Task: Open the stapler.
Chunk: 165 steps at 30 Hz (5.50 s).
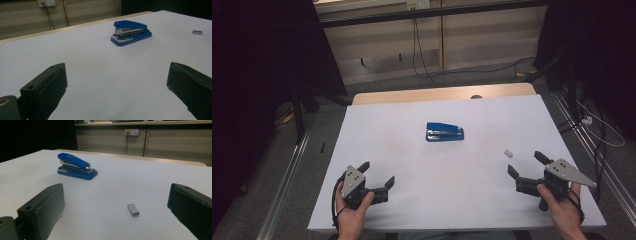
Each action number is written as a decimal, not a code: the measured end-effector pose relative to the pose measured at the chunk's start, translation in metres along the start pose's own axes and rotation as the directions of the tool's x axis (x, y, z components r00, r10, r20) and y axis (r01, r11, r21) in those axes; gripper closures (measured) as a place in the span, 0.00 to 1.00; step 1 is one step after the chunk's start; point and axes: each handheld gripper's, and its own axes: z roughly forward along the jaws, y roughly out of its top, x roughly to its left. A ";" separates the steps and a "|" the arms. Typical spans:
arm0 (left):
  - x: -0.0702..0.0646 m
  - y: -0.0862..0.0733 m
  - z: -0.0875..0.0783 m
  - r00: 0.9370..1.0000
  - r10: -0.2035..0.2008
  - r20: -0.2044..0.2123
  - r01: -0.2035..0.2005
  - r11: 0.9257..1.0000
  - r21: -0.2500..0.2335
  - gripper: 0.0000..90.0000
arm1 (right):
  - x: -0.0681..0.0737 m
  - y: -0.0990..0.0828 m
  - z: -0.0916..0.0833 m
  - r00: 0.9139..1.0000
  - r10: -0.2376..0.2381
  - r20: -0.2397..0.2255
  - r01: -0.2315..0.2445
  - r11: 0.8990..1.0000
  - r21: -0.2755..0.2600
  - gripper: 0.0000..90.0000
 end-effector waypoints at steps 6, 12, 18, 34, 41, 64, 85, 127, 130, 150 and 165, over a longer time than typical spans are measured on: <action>0.001 0.001 0.001 1.000 -0.017 0.006 0.017 1.000 0.018 0.04 | 0.000 0.000 0.002 1.000 -0.005 -0.013 0.005 1.000 0.008 0.01; 0.000 0.002 0.003 1.000 -0.010 0.007 0.010 1.000 0.021 0.04 | 0.002 0.000 0.005 0.999 -0.021 -0.031 0.021 1.000 0.017 0.01; 0.001 0.002 0.005 1.000 -0.014 0.012 0.014 1.000 0.028 0.04 | 0.004 0.000 0.006 0.999 -0.029 -0.035 0.029 0.999 0.021 0.01; 0.006 0.011 0.017 0.999 0.001 0.035 -0.002 0.999 0.042 0.05 | 0.012 -0.001 0.023 0.994 -0.065 -0.094 0.072 0.994 0.077 0.03; 0.003 0.016 0.026 0.999 0.007 0.050 -0.010 0.999 0.053 0.06 | 0.020 0.004 0.031 0.988 -0.084 -0.127 0.093 0.993 0.070 0.03; -0.011 0.027 0.073 0.988 0.021 0.152 -0.031 0.997 0.064 0.05 | 0.037 0.026 0.070 0.975 -0.054 -0.217 0.066 0.997 0.051 0.10; -0.028 0.056 0.109 0.972 0.061 0.225 -0.078 0.995 0.068 0.05 | 0.058 0.035 0.107 0.958 -0.076 -0.276 0.091 0.995 0.043 0.10; 0.019 0.076 0.191 0.992 0.002 0.126 -0.012 0.997 0.081 0.08 | 0.087 0.060 0.204 0.945 -0.139 -0.295 0.190 0.970 0.153 0.33; 0.020 0.073 0.195 0.994 0.003 0.106 -0.011 0.997 0.076 0.07 | 0.085 0.059 0.208 0.945 -0.140 -0.294 0.200 0.963 0.183 0.45; 0.031 0.066 0.196 0.995 0.001 0.097 -0.011 0.995 0.101 0.06 | 0.086 0.046 0.225 0.937 -0.116 -0.329 0.188 0.963 0.195 0.93; 0.031 0.061 0.197 0.992 -0.005 0.122 -0.013 0.989 0.147 0.24 | 0.096 0.035 0.234 0.917 -0.132 -0.376 0.235 0.941 0.242 1.00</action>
